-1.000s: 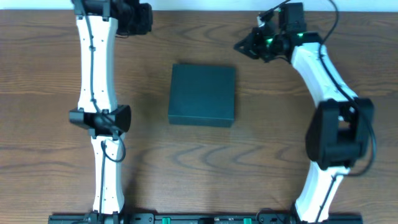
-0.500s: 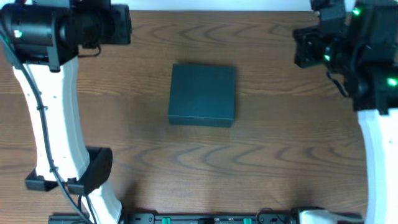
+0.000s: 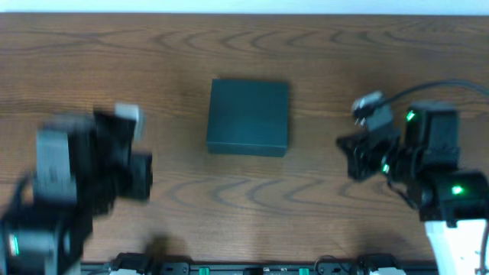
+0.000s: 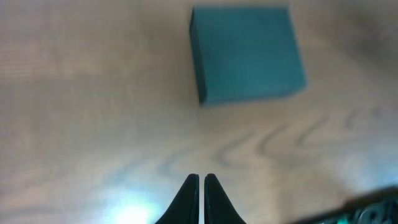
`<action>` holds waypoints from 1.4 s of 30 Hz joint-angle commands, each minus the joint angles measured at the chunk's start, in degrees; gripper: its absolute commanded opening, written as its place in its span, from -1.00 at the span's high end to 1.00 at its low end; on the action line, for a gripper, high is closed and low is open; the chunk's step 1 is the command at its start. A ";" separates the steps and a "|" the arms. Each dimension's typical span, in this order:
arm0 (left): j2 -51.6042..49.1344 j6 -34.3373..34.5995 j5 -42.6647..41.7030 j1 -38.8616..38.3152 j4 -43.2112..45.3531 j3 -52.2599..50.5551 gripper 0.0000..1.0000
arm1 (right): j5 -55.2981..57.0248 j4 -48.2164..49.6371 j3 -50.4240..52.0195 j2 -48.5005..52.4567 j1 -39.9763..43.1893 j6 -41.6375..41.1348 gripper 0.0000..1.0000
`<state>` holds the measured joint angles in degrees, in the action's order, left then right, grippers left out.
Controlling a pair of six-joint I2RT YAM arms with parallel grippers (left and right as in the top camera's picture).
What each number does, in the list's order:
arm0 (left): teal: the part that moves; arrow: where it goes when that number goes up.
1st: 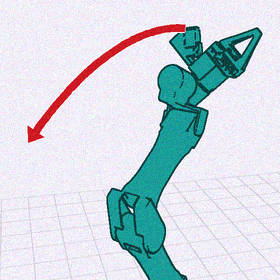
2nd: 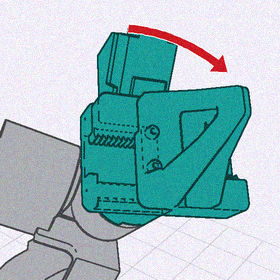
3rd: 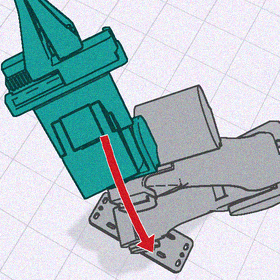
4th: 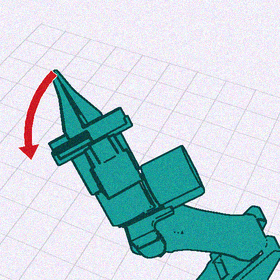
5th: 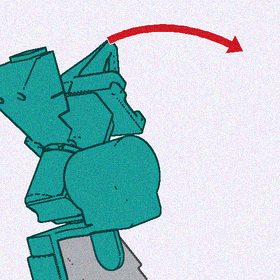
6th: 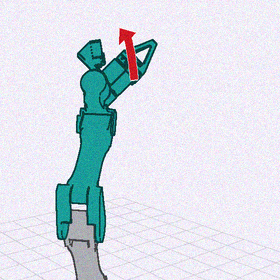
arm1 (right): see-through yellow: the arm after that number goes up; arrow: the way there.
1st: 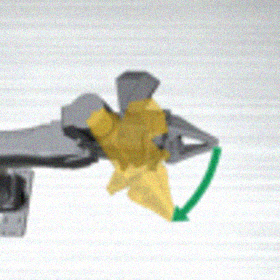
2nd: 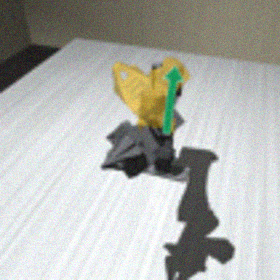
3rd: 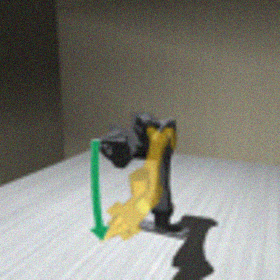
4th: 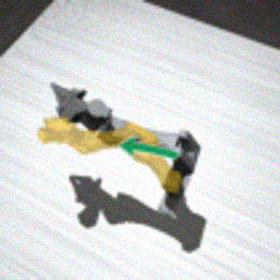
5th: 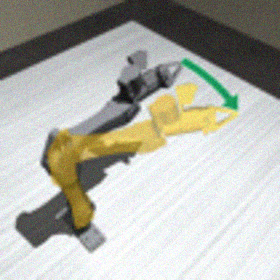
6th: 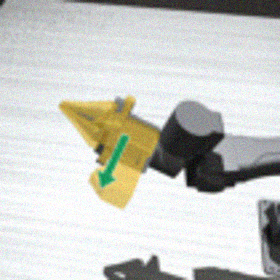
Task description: Pack container
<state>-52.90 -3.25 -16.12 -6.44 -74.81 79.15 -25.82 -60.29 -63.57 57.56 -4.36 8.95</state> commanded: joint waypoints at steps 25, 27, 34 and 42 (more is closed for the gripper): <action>22.56 12.09 -6.16 0.04 2.16 -24.63 -0.91 | -6.54 -5.77 13.66 -13.68 -2.08 -9.77 -0.98; 22.99 12.09 -6.16 -0.13 2.16 -24.63 -0.91 | -6.54 -5.77 13.66 -13.68 -2.10 -9.77 -0.98; 29.49 9.42 3.10 1.27 8.87 -27.26 -0.91 | -6.54 -5.77 13.66 -13.68 -2.10 -9.75 -0.98; 45.31 -5.38 5.03 4.48 25.05 -45.51 -0.91 | -6.54 -5.77 13.66 -13.68 -2.08 -9.75 -0.98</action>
<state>-11.09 -3.01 -13.47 -3.01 -51.51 38.76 -31.53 -66.06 -50.06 43.86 -5.74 0.16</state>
